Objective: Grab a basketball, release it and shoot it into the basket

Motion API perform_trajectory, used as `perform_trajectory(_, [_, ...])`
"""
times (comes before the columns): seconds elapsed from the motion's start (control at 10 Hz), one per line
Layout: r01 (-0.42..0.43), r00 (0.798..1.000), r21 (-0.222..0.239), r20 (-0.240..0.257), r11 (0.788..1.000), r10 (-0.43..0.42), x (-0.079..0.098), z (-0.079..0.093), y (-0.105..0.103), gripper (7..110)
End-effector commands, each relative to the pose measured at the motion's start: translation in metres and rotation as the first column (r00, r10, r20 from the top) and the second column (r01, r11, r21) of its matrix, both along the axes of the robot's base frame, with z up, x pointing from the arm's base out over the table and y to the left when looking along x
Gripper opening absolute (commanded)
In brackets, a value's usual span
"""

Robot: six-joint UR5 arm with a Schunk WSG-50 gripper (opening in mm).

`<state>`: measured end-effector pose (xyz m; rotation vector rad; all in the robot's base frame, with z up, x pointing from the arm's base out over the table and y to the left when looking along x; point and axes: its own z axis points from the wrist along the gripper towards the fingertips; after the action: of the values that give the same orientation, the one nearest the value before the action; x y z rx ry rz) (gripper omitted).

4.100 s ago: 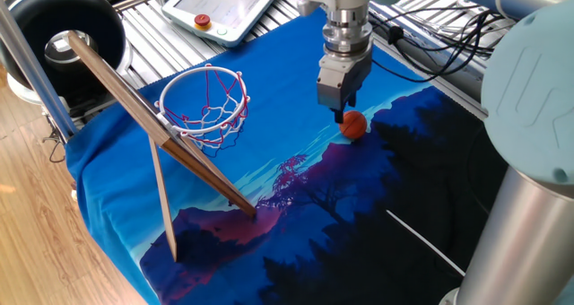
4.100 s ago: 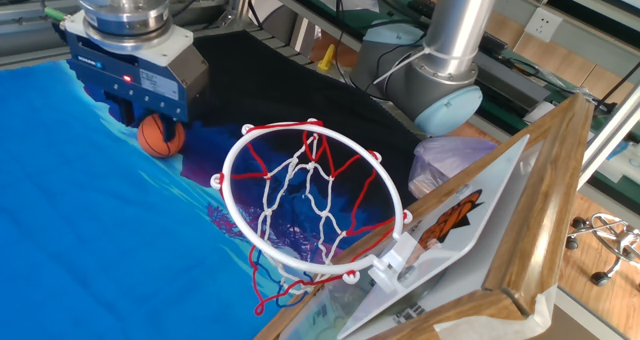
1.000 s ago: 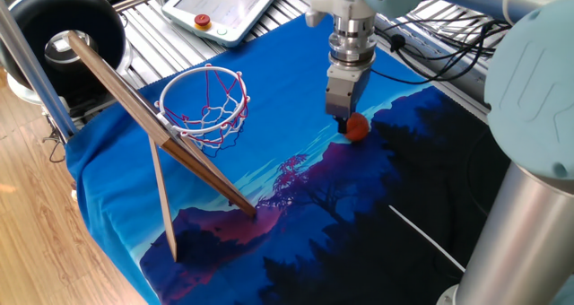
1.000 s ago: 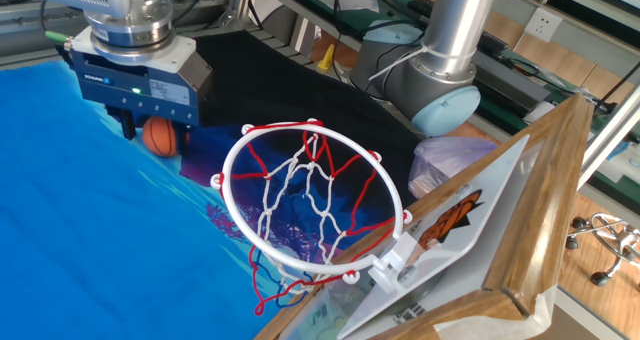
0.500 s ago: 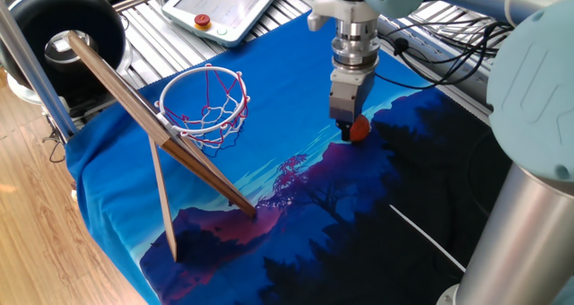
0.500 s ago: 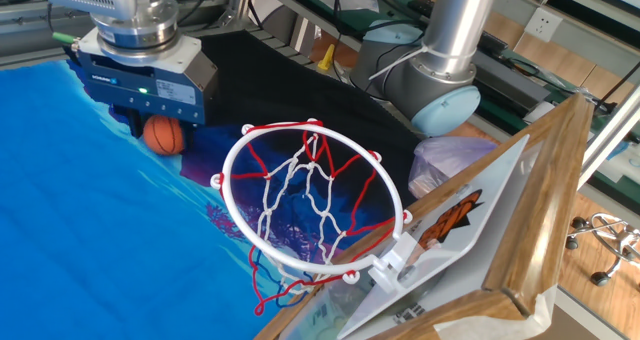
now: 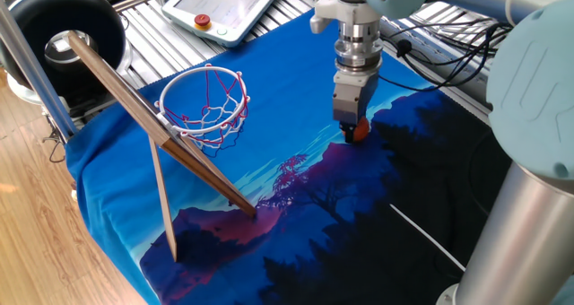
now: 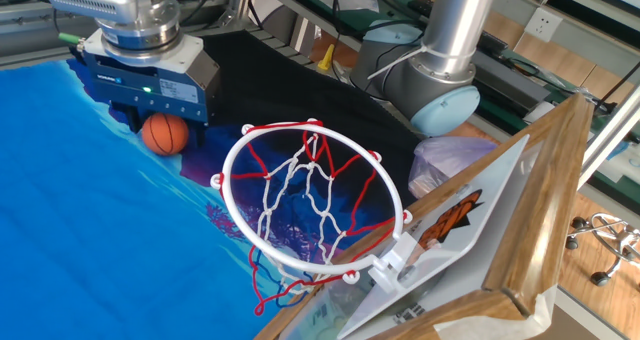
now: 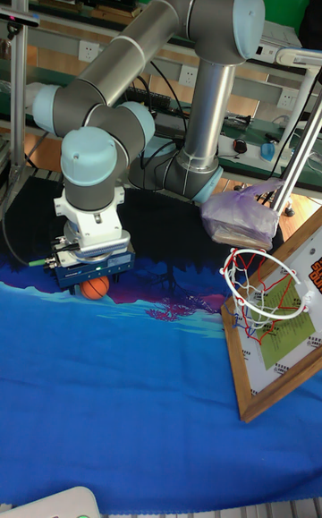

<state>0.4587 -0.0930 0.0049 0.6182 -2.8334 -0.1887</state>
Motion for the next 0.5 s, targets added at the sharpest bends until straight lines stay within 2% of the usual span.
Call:
perform_trajectory(0.0, [0.017, 1.0, 0.02, 0.017, 1.0, -0.017, 0.0079, -0.0002, 0.0075, 88])
perform_trajectory(0.1, [0.017, 1.0, 0.025, 0.019, 1.0, -0.017, 0.009, -0.0008, 0.0093, 66])
perform_trajectory(0.4, [0.026, 0.999, 0.019, 0.02, 0.999, -0.026, 0.0068, -0.005, 0.0101, 66])
